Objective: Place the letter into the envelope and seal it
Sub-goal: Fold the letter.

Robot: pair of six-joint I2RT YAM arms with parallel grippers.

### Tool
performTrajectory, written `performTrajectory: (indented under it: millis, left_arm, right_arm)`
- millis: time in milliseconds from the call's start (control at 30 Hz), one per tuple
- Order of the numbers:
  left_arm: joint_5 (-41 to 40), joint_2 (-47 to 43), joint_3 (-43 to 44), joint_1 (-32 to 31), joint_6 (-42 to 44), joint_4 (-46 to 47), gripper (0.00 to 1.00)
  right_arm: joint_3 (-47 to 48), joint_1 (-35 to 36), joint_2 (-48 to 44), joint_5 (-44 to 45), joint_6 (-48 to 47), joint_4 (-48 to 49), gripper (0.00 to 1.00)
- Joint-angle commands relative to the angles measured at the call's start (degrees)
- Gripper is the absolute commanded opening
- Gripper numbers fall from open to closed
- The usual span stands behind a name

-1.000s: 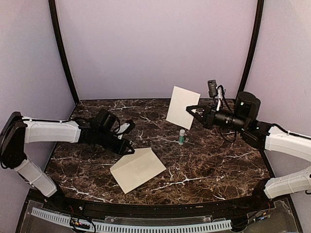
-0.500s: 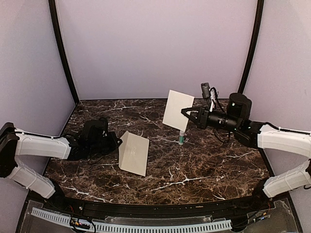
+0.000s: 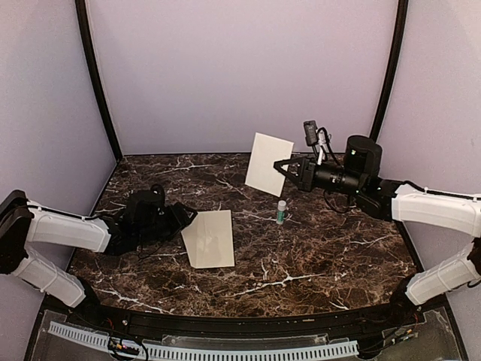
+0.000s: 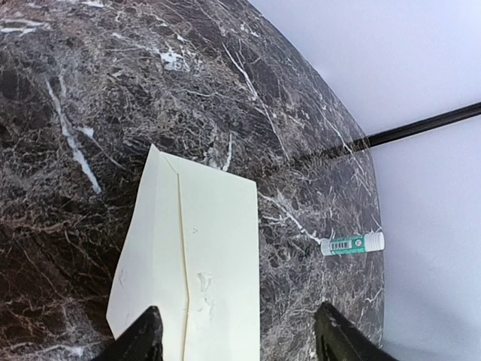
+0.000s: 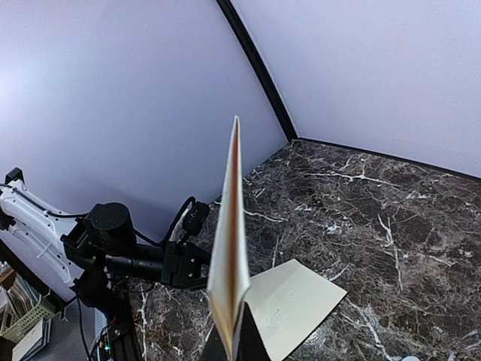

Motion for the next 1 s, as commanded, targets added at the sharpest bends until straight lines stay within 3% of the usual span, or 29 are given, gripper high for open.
performTrajectory:
  millis: [0,133,233,367,400,567,800,967]
  left_arm:
    - [-0.92,-4.66,-2.43,1.18,2.32,-2.68,0.71]
    - [-1.18,-12.96,-2.45,5.96,9.48,-7.68,0.75]
    - [3.40,-17.91,1.17,8.86,21.05,-9.24,0.77]
    - [19.17,-17.74,13.23,9.36,34.05,-14.40,0.79]
    - [26.95,-16.43,17.71,9.44,35.84,-16.74,0.79]
    - [53.59,-8.83,33.59,9.38,45.69,-28.86,0.77]
    - [62.22,-5.43,37.64,9.14,50.38,-34.31,0.82]
    - [60.22,-2.55,39.39,6.70,54.99,-39.73,0.82]
  right_arm:
    - [2.33,0.82,-0.05,-0.24,-0.43,0.03,0.00]
    - [3.23,2.16,0.06,-1.75,-1.63,-0.48,0.00]
    - [6.34,3.20,1.97,-8.28,-3.54,-3.66,0.00]
    - [18.04,5.68,6.24,-11.94,-10.55,-19.93,0.00]
    - [20.06,6.09,6.90,-12.73,-12.02,-22.99,0.00]
    - [25.17,7.41,9.07,-16.44,-14.83,-31.35,0.00]
    - [28.67,9.25,12.87,-19.26,-17.08,-37.15,0.00]
    - [31.55,9.70,15.71,-21.11,-18.38,-40.19,0.00]
